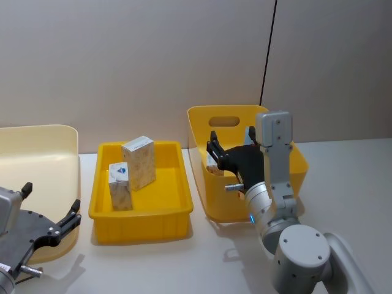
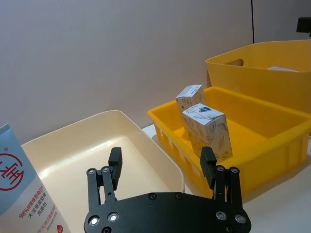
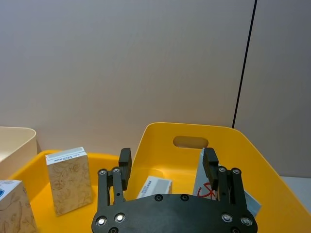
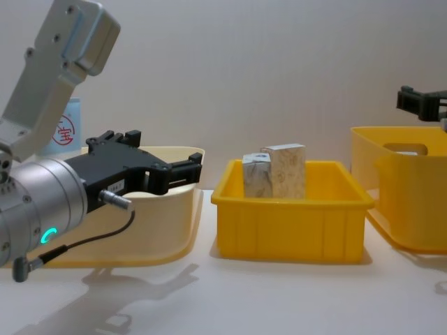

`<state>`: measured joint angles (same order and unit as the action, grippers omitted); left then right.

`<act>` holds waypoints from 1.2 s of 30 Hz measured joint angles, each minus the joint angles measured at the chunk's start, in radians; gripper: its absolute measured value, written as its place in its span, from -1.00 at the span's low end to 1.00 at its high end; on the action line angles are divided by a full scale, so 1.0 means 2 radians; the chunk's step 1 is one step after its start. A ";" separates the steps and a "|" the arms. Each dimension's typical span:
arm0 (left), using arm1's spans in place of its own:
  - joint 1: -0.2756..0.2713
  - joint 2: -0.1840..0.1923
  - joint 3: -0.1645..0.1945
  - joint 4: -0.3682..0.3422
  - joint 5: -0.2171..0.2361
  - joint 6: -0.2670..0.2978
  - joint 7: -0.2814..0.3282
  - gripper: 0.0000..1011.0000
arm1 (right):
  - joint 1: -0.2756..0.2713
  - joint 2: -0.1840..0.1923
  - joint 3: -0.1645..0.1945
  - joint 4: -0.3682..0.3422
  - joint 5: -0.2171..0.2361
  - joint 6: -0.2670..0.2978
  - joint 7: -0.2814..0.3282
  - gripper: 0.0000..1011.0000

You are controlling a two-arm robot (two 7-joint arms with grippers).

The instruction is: Bimanual collaborative sorting of washing and personal care products

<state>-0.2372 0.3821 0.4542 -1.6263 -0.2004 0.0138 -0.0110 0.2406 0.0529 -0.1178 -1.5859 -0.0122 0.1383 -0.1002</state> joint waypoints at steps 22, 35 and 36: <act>0.000 0.000 0.000 0.000 0.000 0.000 0.000 0.98 | -0.004 0.003 0.002 -0.007 0.020 -0.018 0.039 0.98; 0.000 0.000 0.000 0.000 0.000 0.000 0.000 0.98 | -0.013 0.011 0.000 -0.019 0.048 -0.030 0.077 0.98; 0.000 0.000 0.000 0.000 0.000 0.000 0.000 0.98 | -0.013 0.011 0.000 -0.019 0.048 -0.030 0.077 0.98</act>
<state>-0.2371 0.3821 0.4542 -1.6262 -0.2004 0.0138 -0.0109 0.2151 0.0749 -0.1170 -1.6235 0.0834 0.0783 0.0539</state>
